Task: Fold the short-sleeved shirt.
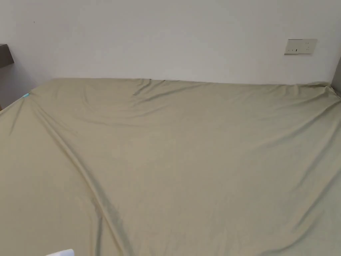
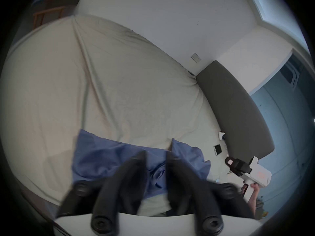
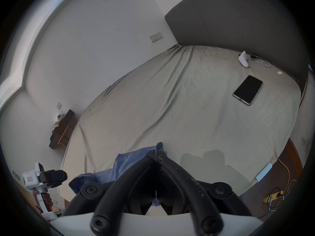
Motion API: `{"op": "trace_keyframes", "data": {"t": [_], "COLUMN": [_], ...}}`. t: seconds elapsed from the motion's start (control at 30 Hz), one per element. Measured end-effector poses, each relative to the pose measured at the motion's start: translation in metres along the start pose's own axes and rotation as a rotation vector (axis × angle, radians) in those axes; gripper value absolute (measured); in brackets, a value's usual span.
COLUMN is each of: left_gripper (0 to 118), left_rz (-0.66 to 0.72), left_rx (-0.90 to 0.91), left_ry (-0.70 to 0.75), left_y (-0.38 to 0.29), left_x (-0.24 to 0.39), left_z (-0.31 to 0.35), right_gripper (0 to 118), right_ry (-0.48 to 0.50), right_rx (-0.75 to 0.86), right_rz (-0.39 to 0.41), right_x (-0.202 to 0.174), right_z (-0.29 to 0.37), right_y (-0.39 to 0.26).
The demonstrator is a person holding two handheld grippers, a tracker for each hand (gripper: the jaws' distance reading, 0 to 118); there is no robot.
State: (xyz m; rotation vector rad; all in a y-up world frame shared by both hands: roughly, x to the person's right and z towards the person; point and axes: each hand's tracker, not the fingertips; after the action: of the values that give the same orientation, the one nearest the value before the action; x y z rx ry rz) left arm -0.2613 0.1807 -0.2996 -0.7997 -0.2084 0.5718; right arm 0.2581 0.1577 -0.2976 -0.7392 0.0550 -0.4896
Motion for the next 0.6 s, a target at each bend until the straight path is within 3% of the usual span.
{"op": "trace_keyframes", "data": {"t": [0.1,0.23,0.3,0.4,0.47,0.6], "left_gripper": [0,0,0,0,0,0], "left_rz": [0.1,0.271,0.249,0.128,0.145,0.124], "left_rx": [0.06,0.106,0.063,-0.14,-0.253,-0.239], "left_ry": [0.078,-0.013,0.026,0.188,0.15,-0.038], "left_y": [0.0,-0.008,-0.014,-0.034,-0.052,-0.064], "left_x": [-0.023,-0.046,-0.053,-0.047,-0.036,0.001], "left_z": [0.019,0.023,0.011,-0.039,-0.075,-0.098], "right_gripper": [1,1,1,1,1,1], "right_ry": [0.006,0.004,0.001,-0.005,-0.003,0.014], "right_rx": [-0.003,-0.005,-0.003,-0.002,0.001,0.002], "right_rz": [-0.003,-0.004,-0.004,-0.006,-0.011,-0.015], "right_x": [0.002,0.002,0.003,-0.001,-0.002,-0.003], "right_z": [-0.001,0.001,0.003,0.005,0.006,0.01], "right_y": [-0.003,-0.004,-0.004,-0.002,-0.002,-0.003]}}
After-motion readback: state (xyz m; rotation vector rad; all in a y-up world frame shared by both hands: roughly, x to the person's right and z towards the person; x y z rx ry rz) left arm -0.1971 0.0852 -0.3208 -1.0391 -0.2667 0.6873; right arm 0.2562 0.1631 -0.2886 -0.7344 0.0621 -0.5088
